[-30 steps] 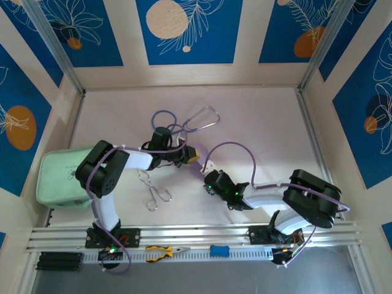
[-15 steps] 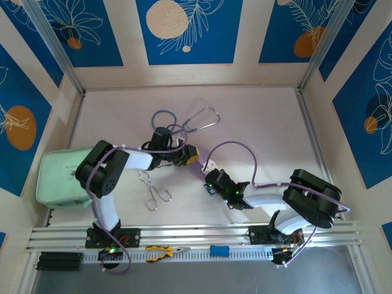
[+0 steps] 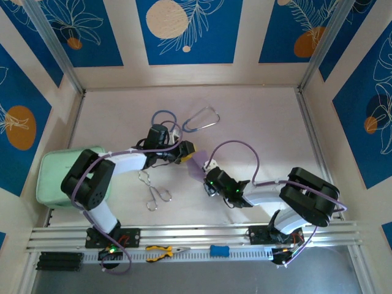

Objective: Fold a paper plane with a square sheet of paper (pick it up from the middle)
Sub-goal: Fourth fold the wing at the center of the table.

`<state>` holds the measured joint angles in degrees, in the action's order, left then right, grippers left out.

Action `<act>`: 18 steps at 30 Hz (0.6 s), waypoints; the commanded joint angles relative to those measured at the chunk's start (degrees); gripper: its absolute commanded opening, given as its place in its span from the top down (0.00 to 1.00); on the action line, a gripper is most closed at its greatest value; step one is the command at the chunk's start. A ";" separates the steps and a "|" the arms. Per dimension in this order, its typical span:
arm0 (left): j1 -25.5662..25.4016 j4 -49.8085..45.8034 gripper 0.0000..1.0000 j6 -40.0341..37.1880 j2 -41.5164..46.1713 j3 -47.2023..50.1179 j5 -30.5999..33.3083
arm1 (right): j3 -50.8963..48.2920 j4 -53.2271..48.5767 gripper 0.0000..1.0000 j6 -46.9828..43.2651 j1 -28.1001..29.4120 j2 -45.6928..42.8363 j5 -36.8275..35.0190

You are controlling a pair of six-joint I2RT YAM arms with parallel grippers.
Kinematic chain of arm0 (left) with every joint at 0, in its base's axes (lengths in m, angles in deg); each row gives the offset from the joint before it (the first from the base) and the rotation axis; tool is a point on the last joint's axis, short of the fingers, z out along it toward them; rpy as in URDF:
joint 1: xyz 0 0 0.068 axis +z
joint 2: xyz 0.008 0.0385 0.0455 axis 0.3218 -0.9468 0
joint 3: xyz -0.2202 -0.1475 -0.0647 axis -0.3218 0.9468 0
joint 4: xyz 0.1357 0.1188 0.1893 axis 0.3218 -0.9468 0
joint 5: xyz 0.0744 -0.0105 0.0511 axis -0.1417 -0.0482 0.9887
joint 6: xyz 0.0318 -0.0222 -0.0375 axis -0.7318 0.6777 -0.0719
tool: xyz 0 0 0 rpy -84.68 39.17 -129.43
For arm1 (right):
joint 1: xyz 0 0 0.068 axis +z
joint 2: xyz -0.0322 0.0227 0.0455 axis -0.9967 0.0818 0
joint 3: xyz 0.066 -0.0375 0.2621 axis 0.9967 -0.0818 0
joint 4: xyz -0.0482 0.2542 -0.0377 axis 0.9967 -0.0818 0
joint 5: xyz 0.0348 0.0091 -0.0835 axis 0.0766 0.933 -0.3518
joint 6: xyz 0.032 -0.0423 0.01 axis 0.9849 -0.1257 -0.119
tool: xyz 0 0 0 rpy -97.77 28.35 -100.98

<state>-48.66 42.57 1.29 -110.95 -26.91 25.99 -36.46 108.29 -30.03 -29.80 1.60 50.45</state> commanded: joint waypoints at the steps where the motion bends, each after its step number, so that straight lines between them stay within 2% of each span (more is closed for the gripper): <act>1: 0.45 -3.21 0.52 -1.67 1.41 0.16 1.91 | -1.19 3.08 0.89 3.83 -0.70 0.64 2.80; 9: 0.45 -3.53 0.56 -1.28 1.29 0.19 2.12 | -3.43 6.87 0.90 7.27 -3.88 0.41 10.25; 15: 0.45 -2.77 0.74 -0.84 1.06 0.77 2.03 | -5.35 11.01 0.90 9.96 -6.65 0.78 15.64; 18: 0.48 -2.60 0.82 -0.91 0.98 1.10 2.10 | -4.80 10.73 0.91 11.59 -9.67 1.30 22.92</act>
<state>-48.66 40.21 1.27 -110.91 -26.71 27.58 -40.98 117.44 -21.42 -37.58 1.86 65.57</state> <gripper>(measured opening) 0.199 0.087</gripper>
